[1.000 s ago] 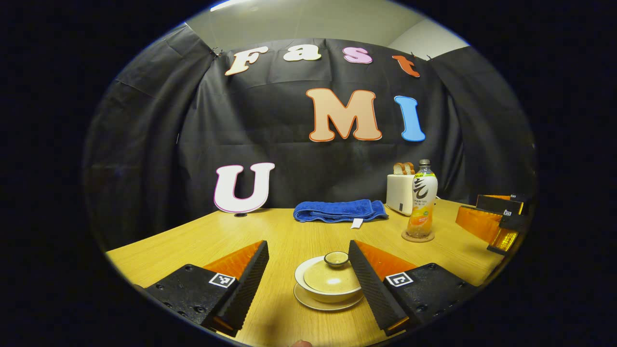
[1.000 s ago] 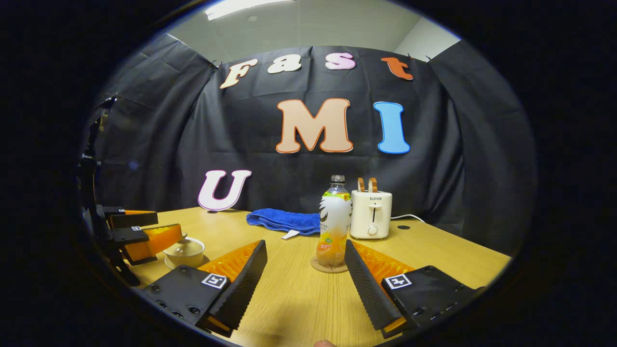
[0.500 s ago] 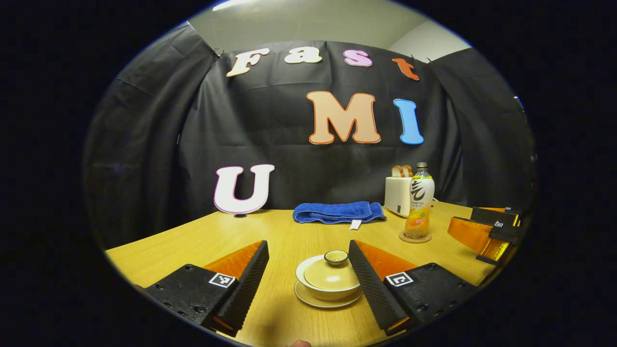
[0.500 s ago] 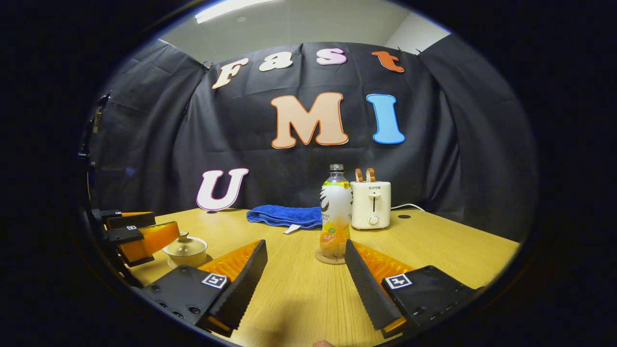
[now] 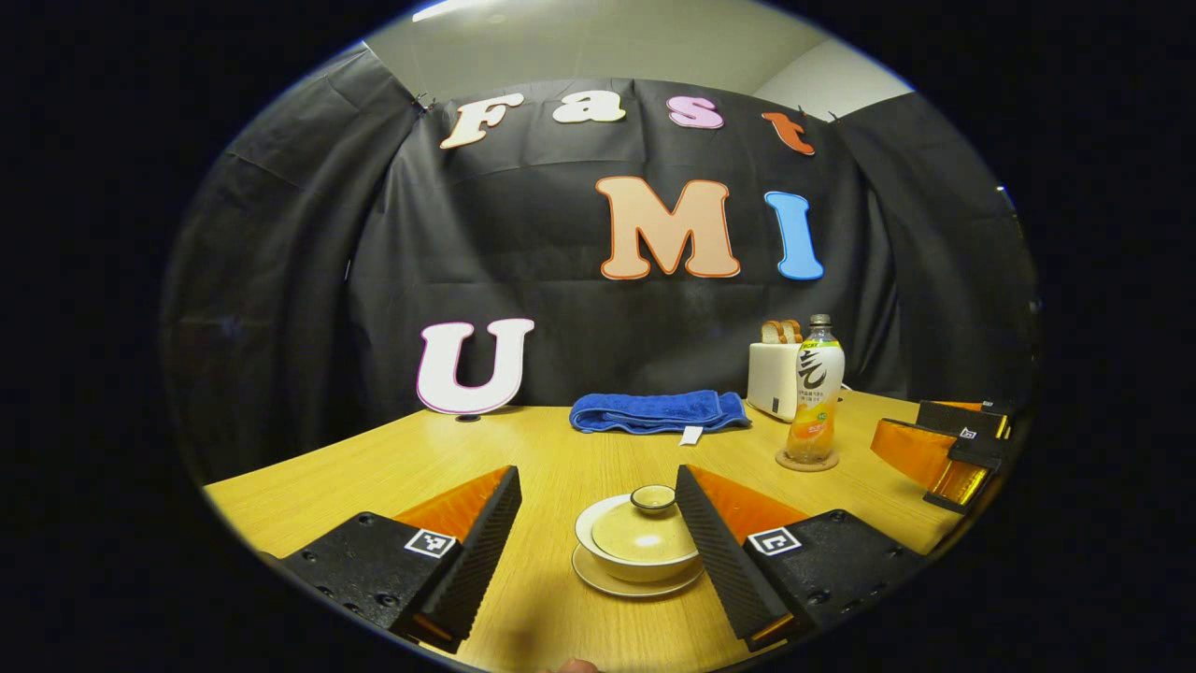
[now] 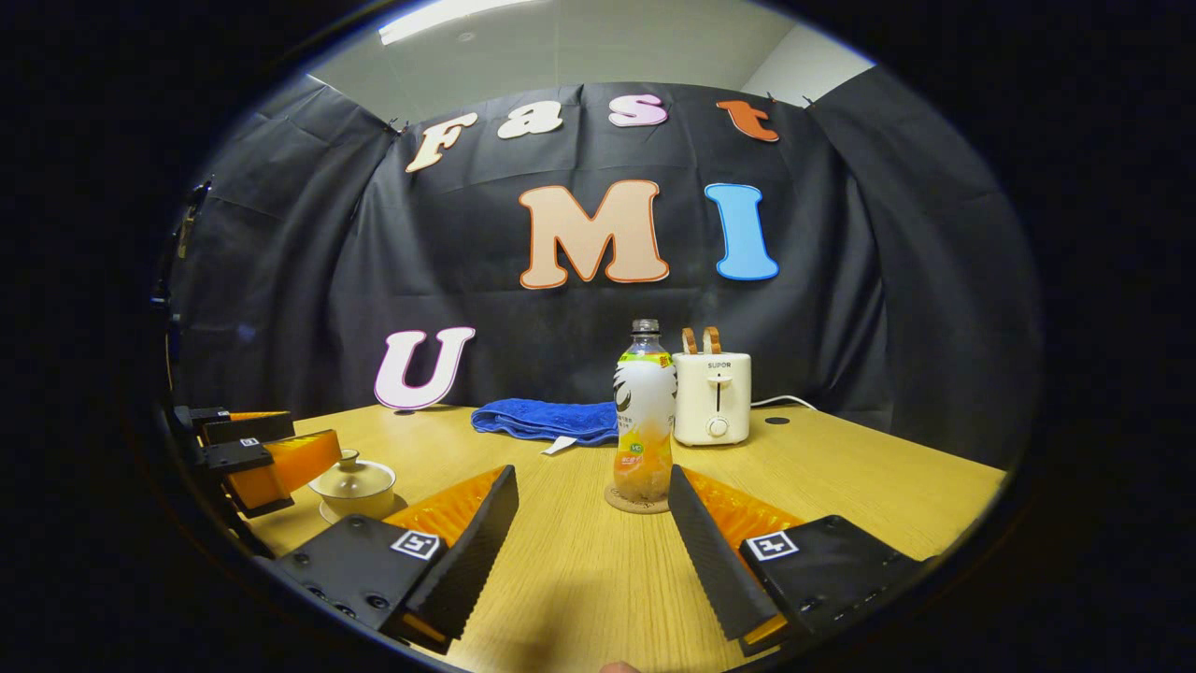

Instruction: Open the teacup lid with one hand, grasp the water bottle and pour water into the teacup with the other hand; after pouring, place the water bottle on the coaster and then close the teacup lid.

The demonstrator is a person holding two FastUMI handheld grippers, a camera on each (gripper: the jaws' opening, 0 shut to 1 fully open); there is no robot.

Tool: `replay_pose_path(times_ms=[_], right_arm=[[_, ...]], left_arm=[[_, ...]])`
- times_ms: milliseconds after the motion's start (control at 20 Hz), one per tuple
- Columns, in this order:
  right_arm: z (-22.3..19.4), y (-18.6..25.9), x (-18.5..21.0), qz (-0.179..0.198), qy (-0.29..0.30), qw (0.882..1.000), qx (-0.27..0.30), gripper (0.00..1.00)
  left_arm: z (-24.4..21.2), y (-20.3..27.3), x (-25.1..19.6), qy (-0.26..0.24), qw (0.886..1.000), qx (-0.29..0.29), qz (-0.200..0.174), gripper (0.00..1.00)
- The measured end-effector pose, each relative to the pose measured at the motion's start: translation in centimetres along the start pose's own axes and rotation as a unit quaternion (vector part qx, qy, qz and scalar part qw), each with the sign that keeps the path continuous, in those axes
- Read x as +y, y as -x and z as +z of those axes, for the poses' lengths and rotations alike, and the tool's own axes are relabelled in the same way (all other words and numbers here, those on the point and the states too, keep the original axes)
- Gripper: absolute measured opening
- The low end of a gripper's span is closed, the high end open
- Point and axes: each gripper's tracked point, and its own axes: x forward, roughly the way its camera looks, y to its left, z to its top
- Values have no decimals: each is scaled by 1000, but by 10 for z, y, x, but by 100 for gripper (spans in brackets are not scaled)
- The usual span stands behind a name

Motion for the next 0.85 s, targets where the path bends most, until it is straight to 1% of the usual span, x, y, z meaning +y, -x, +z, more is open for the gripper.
replay_pose_path(times_ms=[50,300,600,650,850], right_arm=[[0,0,0,0,0,1000,0,100],[0,1,0,0,0,1000,0,98],[0,0,0,1,0,1000,0,99],[0,0,0,2,0,1000,0,100],[1,1,1,4,0,1000,0,99]], left_arm=[[0,0,0,0,1000,0,0,97],[0,-1,1,0,1000,0,1,97],[0,-1,2,0,1000,2,7,97],[0,-1,2,0,1000,2,8,97],[0,0,3,-1,1000,1,12,97]])
